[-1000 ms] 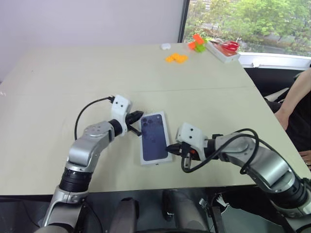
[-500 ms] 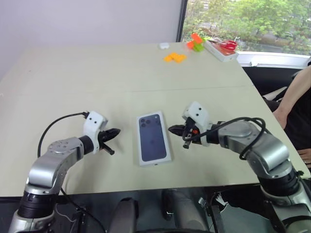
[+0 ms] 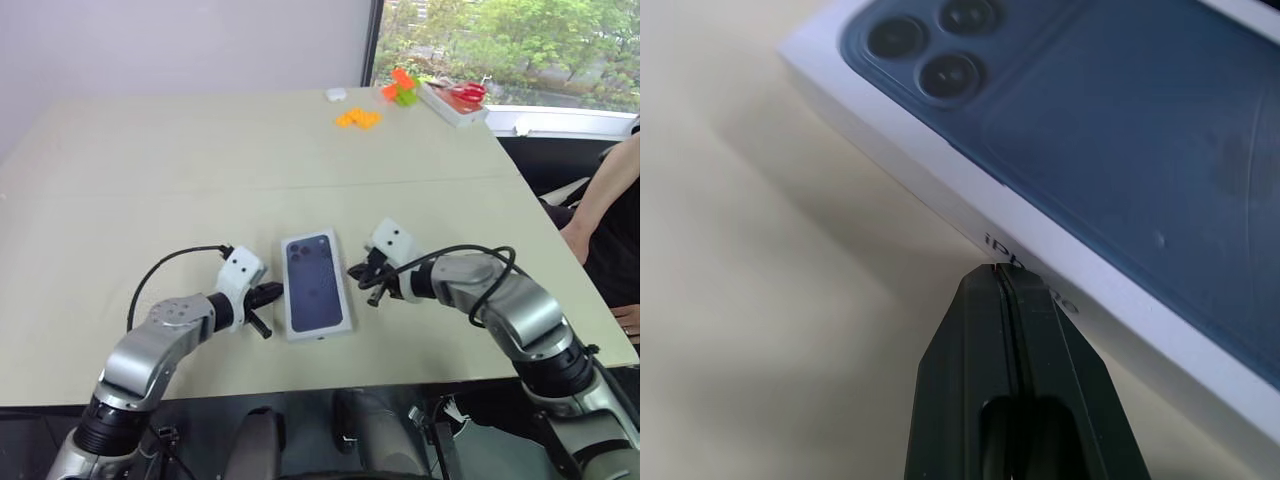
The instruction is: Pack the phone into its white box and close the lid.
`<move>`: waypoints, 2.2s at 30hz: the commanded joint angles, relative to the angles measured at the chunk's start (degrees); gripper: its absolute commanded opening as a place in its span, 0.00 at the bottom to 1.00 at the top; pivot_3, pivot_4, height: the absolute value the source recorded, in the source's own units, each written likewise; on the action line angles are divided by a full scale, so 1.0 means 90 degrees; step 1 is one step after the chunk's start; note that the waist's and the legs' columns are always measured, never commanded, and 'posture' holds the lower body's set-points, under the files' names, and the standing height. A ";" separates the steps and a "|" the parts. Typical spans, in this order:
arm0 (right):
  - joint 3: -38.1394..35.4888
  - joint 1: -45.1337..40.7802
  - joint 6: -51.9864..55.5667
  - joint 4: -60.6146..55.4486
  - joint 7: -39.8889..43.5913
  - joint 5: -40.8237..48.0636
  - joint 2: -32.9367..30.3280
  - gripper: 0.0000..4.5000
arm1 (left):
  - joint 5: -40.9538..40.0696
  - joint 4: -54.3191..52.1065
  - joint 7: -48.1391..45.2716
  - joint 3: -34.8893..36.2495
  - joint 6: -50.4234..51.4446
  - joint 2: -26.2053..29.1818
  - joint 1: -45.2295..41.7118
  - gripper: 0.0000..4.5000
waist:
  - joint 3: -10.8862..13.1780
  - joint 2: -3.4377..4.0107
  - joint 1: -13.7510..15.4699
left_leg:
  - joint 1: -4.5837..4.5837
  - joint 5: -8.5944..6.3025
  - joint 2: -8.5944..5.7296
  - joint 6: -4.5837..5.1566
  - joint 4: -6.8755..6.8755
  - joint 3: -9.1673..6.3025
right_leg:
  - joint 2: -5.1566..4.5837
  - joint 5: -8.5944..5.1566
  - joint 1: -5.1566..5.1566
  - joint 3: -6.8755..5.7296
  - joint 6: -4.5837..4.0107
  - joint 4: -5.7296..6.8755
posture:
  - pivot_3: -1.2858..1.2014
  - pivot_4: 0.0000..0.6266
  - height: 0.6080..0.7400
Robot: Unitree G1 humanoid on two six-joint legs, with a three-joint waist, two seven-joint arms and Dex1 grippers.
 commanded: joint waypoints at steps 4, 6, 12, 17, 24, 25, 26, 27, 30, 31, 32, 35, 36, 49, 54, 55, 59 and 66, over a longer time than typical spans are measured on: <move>-0.0026 -0.0110 -0.0102 -0.0427 0.0134 0.0086 0.0057 0.00 | -0.0334 -0.0348 -0.0030 0.0299 0.0066 -0.0251 -0.0178 0.01 | 0.0000 0.0000 -0.0007 | 0.0000 0.0000 0.0000 0.0000 0.0000 0.0001 | 0.0000 0.0000 -0.0001 0.0000 0.0000 -0.0001 | 0.52 0.24 0.94; -0.0019 -0.0102 -0.0094 -0.0452 0.0141 0.0096 0.0072 0.00 | -0.0386 -0.0395 -0.0040 0.0335 0.0108 -0.0270 -0.0168 0.01 | 0.0000 0.0000 -0.0007 | 0.0001 0.0000 0.0000 0.0000 0.0000 0.0000 | 0.0000 0.0000 -0.0001 0.0000 0.0000 0.0001 | 0.52 0.24 0.94; -0.0001 -0.0077 -0.0088 -0.0464 0.0150 0.0083 0.0073 0.00 | -0.0492 -0.0511 -0.0080 0.0423 0.0209 -0.0334 -0.0131 0.01 | 0.0000 0.0000 -0.0005 | 0.0000 0.0000 0.0000 0.0000 0.0000 -0.0001 | 0.0000 0.0000 -0.0001 0.0000 0.0000 0.0001 | 0.52 0.24 0.94; -0.0036 -0.0080 -0.0105 -0.0388 0.0160 0.0050 0.0022 0.00 | -0.0535 -0.0586 -0.0068 0.0409 0.0278 -0.0387 -0.0148 0.01 | 0.0000 0.0000 -0.0004 | 0.0001 0.0000 0.0000 0.0000 0.0000 0.0000 | 0.0000 0.0000 -0.0001 0.0000 0.0000 0.0001 | 0.52 0.24 0.94; -0.0026 -0.0027 -0.0091 -0.0362 0.0141 0.0017 0.0020 0.00 | -0.0535 -0.0639 -0.0118 0.0376 0.0325 -0.0379 -0.0120 0.01 | 0.0000 0.0000 -0.0004 | 0.0000 0.0000 0.0000 0.0000 0.0000 0.0000 | 0.0000 0.0000 -0.0001 0.0000 0.0000 0.0001 | 0.52 0.24 0.94; -0.0028 -0.0018 -0.0091 -0.0365 0.0143 0.0014 0.0021 0.00 | -0.0528 -0.0646 -0.0120 0.0369 0.0330 -0.0375 -0.0113 0.01 | 0.0000 0.0000 -0.0003 | 0.0001 0.0000 0.0000 0.0000 0.0000 0.0000 | 0.0000 0.0000 0.0000 0.0000 0.0000 0.0001 | 0.52 0.24 0.94; -0.0022 -0.0011 -0.0086 -0.0366 0.0142 0.0011 0.0027 0.00 | -0.0521 -0.0647 -0.0121 0.0367 0.0337 -0.0370 -0.0106 0.01 | 0.0000 0.0000 -0.0004 | 0.0000 0.0000 0.0000 0.0000 0.0000 0.0000 | 0.0000 0.0000 -0.0001 0.0000 0.0000 0.0001 | 0.52 0.24 0.94; -0.0017 -0.0006 -0.0084 -0.0366 0.0141 0.0007 0.0031 0.00 | -0.0517 -0.0648 -0.0121 0.0368 0.0344 -0.0369 -0.0103 0.01 | 0.0000 0.0000 -0.0005 | 0.0000 0.0000 0.0000 0.0000 0.0000 0.0000 | 0.0000 0.0000 -0.0001 0.0000 0.0000 0.0001 | 0.52 0.24 0.94; 0.0016 0.0012 -0.0078 -0.0355 0.0129 -0.0003 0.0058 0.00 | -0.0508 -0.0645 -0.0134 0.0360 0.0355 -0.0356 -0.0093 0.01 | 0.0000 0.0000 -0.0005 | 0.0001 0.0000 0.0000 0.0000 0.0000 0.0000 | 0.0000 0.0000 0.0000 0.0000 0.0000 0.0001 | 0.52 0.24 0.94; 0.0033 0.0022 -0.0083 -0.0347 0.0126 -0.0012 0.0067 0.00 | -0.0500 -0.0641 -0.0134 0.0348 0.0366 -0.0346 -0.0083 0.01 | 0.0000 0.0000 -0.0006 | 0.0000 0.0000 0.0000 0.0000 0.0000 0.0000 | 0.0000 0.0000 -0.0001 0.0000 0.0000 0.0001 | 0.52 0.24 0.94; 0.0044 0.0030 -0.0085 -0.0336 0.0121 -0.0018 0.0079 0.00 | -0.0482 -0.0635 -0.0136 0.0334 0.0358 -0.0336 -0.0070 0.01 | 0.0000 0.0000 -0.0006 | 0.0001 0.0000 0.0000 0.0000 0.0000 0.0000 | 0.0000 0.0000 0.0000 0.0000 0.0000 0.0001 | 0.52 0.24 0.94; 0.0061 0.0043 -0.0078 -0.0293 0.0108 -0.0042 0.0106 0.00 | -0.0428 -0.0601 -0.0107 0.0300 0.0345 -0.0322 -0.0048 0.01 | 0.0000 0.0000 -0.0007 | 0.0001 0.0000 0.0000 0.0000 0.0000 0.0000 | 0.0000 0.0000 -0.0001 0.0000 0.0000 0.0001 | 0.52 0.24 0.94; 0.0064 0.0045 -0.0075 -0.0277 0.0107 -0.0051 0.0111 0.00 | -0.0419 -0.0591 -0.0102 0.0290 0.0343 -0.0321 -0.0047 0.01 | 0.0000 0.0000 -0.0007 | 0.0001 0.0000 0.0000 0.0000 0.0000 0.0000 | 0.0000 0.0000 -0.0001 0.0000 0.0000 0.0001 | 0.52 0.24 0.94; 0.0078 0.0085 -0.0048 -0.0075 0.0062 -0.0215 0.0230 0.00 | -0.0337 -0.0493 0.0011 0.0210 0.0287 -0.0423 -0.0103 0.01 | 0.0000 0.0000 -0.0001 | 0.0001 0.0000 -0.0001 0.0000 0.0000 0.0000 | 0.0000 0.0000 0.0000 0.0000 0.0000 0.0001 | 0.52 0.24 0.94; 0.0122 0.0139 -0.0049 -0.0058 0.0047 -0.0249 0.0248 0.00 | -0.0370 -0.0547 -0.0021 0.0211 0.0291 -0.0372 -0.0101 0.01 | 0.0000 0.0000 -0.0001 | 0.0000 0.0000 -0.0001 0.0000 0.0000 0.0000 | 0.0000 0.0000 0.0000 0.0000 0.0000 0.0000 | 0.52 0.24 0.94; 0.0111 0.0132 -0.0044 -0.0058 0.0049 -0.0249 0.0253 0.00 | -0.0398 -0.0562 -0.0020 0.0239 0.0307 -0.0379 -0.0124 0.01 | 0.0000 0.0000 -0.0001 | 0.0000 0.0000 -0.0001 0.0000 0.0000 0.0000 | 0.0000 0.0000 0.0001 0.0001 0.0000 -0.0001 | 0.52 0.24 0.94; 0.0064 0.0081 -0.0025 -0.0054 0.0056 -0.0261 0.0255 0.00 | -0.0466 -0.0608 -0.0031 0.0295 0.0354 -0.0384 -0.0186 0.01 | 0.0000 0.0000 -0.0001 | 0.0000 0.0000 -0.0001 0.0000 0.0000 0.0000 | 0.0000 0.0000 0.0000 0.0000 0.0000 0.0000 | 0.52 0.24 0.94; -0.0025 0.0042 -0.0007 -0.0071 0.0066 -0.0282 0.0156 0.00 | -0.0515 -0.0673 -0.0046 0.0313 0.0392 -0.0379 -0.0226 0.01 | 0.0000 0.0000 0.0001 | 0.0000 0.0000 -0.0001 0.0000 0.0000 0.0000 | 0.0000 0.0000 0.0000 0.0000 0.0000 -0.0001 | 0.52 0.24 0.94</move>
